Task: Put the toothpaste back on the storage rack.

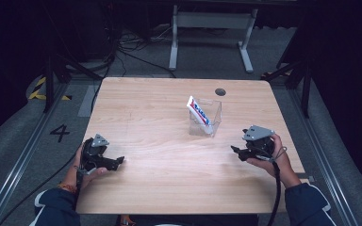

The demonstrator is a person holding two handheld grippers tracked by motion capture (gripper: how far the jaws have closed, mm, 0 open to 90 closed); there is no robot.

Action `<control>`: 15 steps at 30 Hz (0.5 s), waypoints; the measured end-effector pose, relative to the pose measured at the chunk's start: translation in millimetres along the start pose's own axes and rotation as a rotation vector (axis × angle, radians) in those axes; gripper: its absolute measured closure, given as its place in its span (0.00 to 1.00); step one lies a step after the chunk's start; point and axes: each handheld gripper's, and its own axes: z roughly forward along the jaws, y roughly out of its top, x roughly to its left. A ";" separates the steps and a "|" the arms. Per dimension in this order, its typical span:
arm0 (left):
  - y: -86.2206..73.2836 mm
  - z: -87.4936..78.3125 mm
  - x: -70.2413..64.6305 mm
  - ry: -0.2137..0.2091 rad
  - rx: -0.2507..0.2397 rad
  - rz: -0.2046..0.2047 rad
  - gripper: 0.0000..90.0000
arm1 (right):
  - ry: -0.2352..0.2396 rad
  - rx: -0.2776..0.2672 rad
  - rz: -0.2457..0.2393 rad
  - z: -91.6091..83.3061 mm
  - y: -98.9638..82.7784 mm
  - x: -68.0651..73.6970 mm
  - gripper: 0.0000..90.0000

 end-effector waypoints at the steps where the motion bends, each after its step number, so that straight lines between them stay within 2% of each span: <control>1: 0.0 -0.1 0.0 0.002 0.000 0.001 0.00 | -0.003 0.004 0.001 -0.6 -3.4 0.0 0.27; 6: 0.0 -0.1 -0.1 0.006 -0.002 0.002 0.00 | -0.001 0.019 0.023 -4.6 -21.8 0.9 0.27; 15: -0.2 -0.3 -0.6 0.006 -0.001 -0.004 0.00 | -0.002 0.039 0.032 -11.1 -41.7 4.9 0.27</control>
